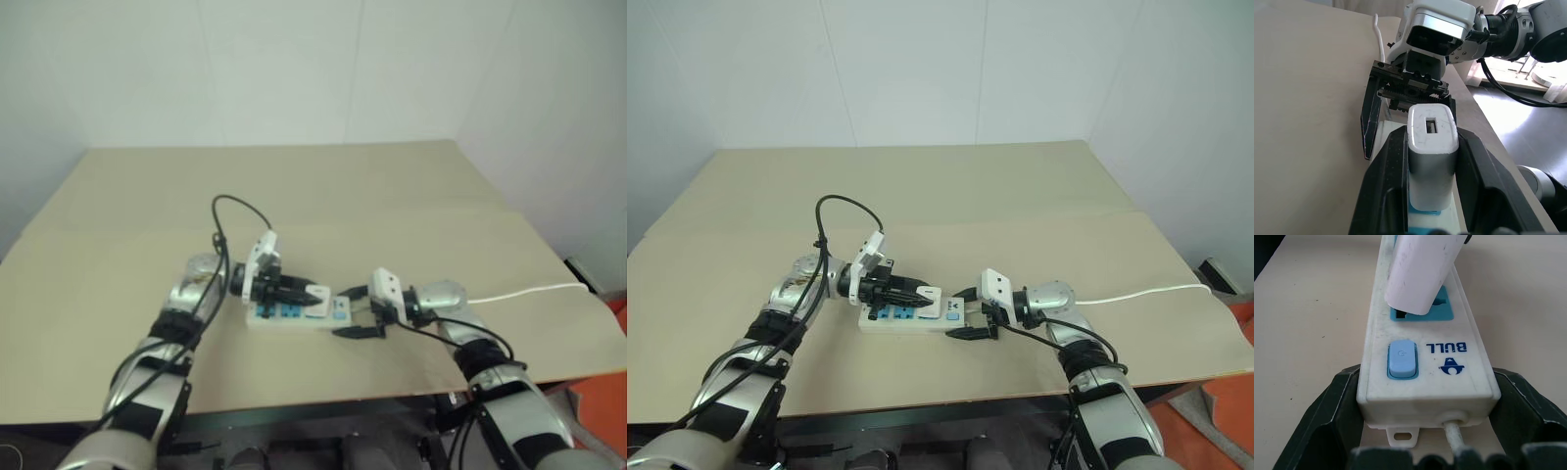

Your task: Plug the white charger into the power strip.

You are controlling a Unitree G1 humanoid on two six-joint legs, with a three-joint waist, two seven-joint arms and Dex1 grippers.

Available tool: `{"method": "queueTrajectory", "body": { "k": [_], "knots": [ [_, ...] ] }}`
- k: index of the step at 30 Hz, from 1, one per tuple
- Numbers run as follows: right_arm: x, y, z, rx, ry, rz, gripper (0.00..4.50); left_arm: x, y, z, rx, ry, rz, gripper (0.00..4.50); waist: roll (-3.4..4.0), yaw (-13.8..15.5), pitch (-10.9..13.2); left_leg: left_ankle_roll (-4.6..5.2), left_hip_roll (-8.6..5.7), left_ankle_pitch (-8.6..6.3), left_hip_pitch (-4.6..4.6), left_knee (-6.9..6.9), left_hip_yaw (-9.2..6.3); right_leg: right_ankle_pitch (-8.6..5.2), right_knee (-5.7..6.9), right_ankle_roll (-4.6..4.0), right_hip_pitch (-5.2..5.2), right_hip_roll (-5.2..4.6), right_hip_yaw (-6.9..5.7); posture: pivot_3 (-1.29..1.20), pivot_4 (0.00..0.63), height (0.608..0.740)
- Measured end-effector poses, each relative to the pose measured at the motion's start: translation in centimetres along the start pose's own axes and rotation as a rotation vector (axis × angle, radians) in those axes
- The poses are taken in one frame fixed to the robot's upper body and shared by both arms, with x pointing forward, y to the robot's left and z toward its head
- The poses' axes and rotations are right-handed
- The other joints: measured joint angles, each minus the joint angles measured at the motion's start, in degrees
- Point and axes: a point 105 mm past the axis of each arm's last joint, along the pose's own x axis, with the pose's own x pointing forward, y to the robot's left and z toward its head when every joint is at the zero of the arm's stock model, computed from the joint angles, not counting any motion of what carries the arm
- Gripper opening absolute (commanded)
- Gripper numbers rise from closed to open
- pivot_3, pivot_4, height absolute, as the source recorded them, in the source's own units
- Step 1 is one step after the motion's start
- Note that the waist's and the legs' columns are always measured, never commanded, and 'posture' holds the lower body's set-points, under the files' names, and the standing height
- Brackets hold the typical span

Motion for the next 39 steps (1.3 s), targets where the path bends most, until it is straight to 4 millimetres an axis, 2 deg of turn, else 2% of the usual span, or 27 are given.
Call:
{"method": "queueTrajectory", "body": {
  "k": [7, 16, 21, 39],
  "knots": [
    [0.0, 0.0, 0.0, 0.000, 0.001, -0.001, 3.44, 0.1, -0.2, 0.0, 0.069, 0.009, -0.014, 0.99, 0.00, 0.01, 0.00, 0.00, 0.00, 0.00, 0.01, 0.00, 0.00, 0.00, -0.01, 0.00, 0.01, 0.00, 0.00, 0.00, 0.150, 0.740],
    [0.1, 0.0, -0.1, -0.005, 0.006, -0.004, 3.44, -0.1, -0.5, -1.1, 0.150, -0.015, 0.019, 0.99, -0.01, 0.01, -0.06, 0.00, 0.01, 0.00, 0.22, -0.04, 0.01, -0.02, -0.01, -0.03, 0.17, 0.01, 0.02, 0.00, 0.150, 0.740],
    [0.1, 0.1, -0.3, -0.003, 0.015, -0.003, 3.44, 0.0, -0.6, -1.7, 0.164, -0.033, 0.040, 0.99, -0.01, 0.07, -0.06, -0.01, 0.01, -0.02, 0.75, -0.14, 0.00, -0.06, -0.23, -0.06, 0.80, 0.00, -0.01, 0.00, 0.150, 0.740],
    [0.2, 0.1, -0.9, 0.001, 0.044, -0.012, 3.44, 0.3, -0.5, -2.7, 0.205, -0.006, 0.037, 0.99, 0.10, 0.26, -0.97, -0.01, 0.00, -0.02, 0.91, -0.19, -0.02, -0.28, -0.31, -0.43, 0.96, -0.01, 0.01, 0.00, 0.150, 0.740]
  ]
}}
